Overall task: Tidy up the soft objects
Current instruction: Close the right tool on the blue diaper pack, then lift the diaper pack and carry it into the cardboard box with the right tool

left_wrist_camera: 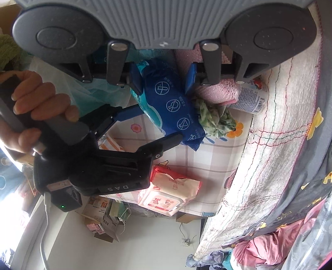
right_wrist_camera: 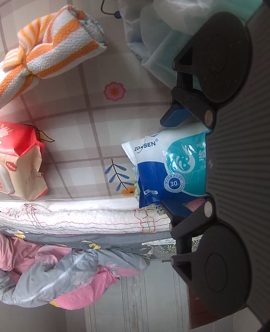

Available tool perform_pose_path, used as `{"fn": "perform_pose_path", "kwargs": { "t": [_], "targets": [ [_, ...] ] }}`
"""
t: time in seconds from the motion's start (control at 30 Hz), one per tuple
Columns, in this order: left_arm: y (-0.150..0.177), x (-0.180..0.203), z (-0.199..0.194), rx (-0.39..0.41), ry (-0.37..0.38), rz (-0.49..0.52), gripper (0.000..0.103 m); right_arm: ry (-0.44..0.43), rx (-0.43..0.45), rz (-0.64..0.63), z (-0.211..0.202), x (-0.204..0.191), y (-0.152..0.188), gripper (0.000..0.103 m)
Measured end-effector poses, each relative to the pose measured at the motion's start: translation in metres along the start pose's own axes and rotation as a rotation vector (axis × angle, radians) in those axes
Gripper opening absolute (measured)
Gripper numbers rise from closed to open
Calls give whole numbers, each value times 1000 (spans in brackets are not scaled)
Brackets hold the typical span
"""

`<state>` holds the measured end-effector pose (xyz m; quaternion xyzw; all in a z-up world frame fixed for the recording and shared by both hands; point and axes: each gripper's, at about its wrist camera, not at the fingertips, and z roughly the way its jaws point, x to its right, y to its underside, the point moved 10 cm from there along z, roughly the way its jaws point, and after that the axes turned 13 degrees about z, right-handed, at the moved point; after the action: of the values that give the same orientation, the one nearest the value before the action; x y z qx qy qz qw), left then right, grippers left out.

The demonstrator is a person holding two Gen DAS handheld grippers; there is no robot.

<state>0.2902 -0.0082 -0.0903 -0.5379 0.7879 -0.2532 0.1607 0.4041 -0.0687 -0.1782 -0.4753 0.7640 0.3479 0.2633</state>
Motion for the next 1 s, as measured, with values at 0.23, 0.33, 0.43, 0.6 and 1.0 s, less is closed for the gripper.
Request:
{"fn": "perform_pose_path", "kwargs": {
  "t": [0.23, 0.33, 0.43, 0.6, 1.0],
  "targets": [
    [-8, 2, 1, 28, 2, 3, 38, 5, 27, -63, -6, -8, 7, 77],
    [-15, 6, -6, 59, -13, 28, 38, 21, 44, -86, -12, -11, 11, 72],
    [-23, 12, -18, 89, -26, 48, 38, 5, 53, -92, -20, -16, 15, 70],
    [-36, 26, -45, 151, -43, 79, 38, -48, 89, -122, -49, -30, 27, 70],
    [-81, 128, -97, 282, 46, 210, 38, -202, 239, -148, -185, -20, 57, 70]
  ]
}}
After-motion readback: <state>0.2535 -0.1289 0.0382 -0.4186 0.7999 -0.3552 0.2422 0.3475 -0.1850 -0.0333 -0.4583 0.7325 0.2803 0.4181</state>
